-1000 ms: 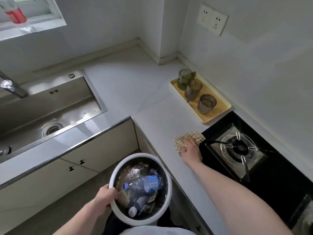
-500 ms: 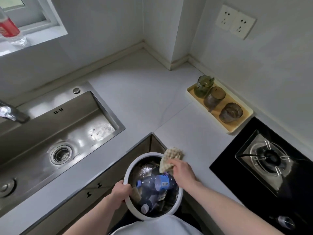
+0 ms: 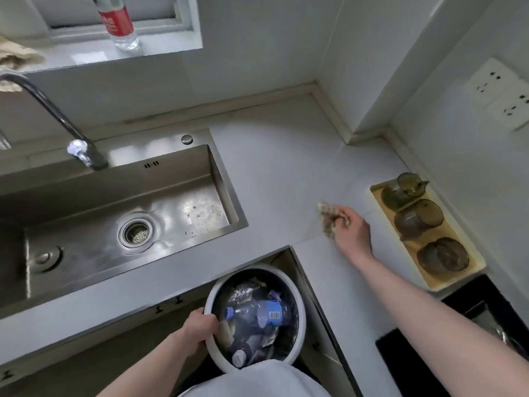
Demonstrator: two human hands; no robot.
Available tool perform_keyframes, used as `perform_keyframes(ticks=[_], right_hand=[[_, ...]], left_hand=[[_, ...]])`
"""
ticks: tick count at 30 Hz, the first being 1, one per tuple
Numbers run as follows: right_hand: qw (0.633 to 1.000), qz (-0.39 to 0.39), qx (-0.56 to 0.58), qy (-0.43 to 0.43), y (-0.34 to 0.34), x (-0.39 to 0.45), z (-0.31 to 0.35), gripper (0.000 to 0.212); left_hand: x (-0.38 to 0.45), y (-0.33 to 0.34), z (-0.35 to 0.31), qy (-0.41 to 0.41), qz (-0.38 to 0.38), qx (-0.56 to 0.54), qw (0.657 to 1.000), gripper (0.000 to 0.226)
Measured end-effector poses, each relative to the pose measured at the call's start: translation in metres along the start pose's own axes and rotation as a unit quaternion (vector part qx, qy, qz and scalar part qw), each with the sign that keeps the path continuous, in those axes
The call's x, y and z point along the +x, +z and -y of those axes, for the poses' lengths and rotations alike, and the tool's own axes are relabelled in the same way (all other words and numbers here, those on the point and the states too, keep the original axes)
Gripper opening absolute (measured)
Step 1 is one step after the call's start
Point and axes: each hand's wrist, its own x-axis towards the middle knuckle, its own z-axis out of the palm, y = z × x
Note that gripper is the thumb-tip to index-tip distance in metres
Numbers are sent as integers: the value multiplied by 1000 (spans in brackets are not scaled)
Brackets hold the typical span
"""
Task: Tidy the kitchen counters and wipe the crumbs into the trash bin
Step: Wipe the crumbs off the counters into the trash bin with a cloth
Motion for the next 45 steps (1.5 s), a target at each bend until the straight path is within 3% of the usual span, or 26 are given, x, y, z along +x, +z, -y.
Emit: perform_keyframes(ticks=[4,9,14,19,23,28,32,33,35,40,45], right_hand=[[998,1,-58,-38,16,68,6,37],[980,109,-163,-32,63,104,-7,39],[951,193,-228,-78,111,86,-12,45],[907,287,-214,-219,171,37,27,46],[895,326,-188,-238,179,-16,22,49],[854,422,-167,-253,147,-77,-3,40],[766,518,-257,-280,134,-107,-14,40],[761,531,-251,-275,133,-114,-14,40],[791,521,-208,-243,129,-122,-7,36],[902,366,-89,-211,139,-108,42,33],[941,275,-68,-186,171,-129,82,35]], left_hand=[[1,-4,16,-23,-27,-42,998,39],[-6,3,27,-42,-43,-93,994,41],[-15,16,29,-50,-62,-125,989,34],[-20,17,42,-77,-81,-143,983,40],[-25,13,50,-85,-105,-164,977,38],[-29,1,65,-96,-111,-181,972,38],[-30,-8,80,-99,-110,-201,968,43],[-33,-11,82,-101,-108,-210,966,42],[-42,-17,84,-103,-101,-229,963,38],[-50,-42,112,-103,-87,-252,958,38],[-53,-92,164,-91,-73,-244,963,38]])
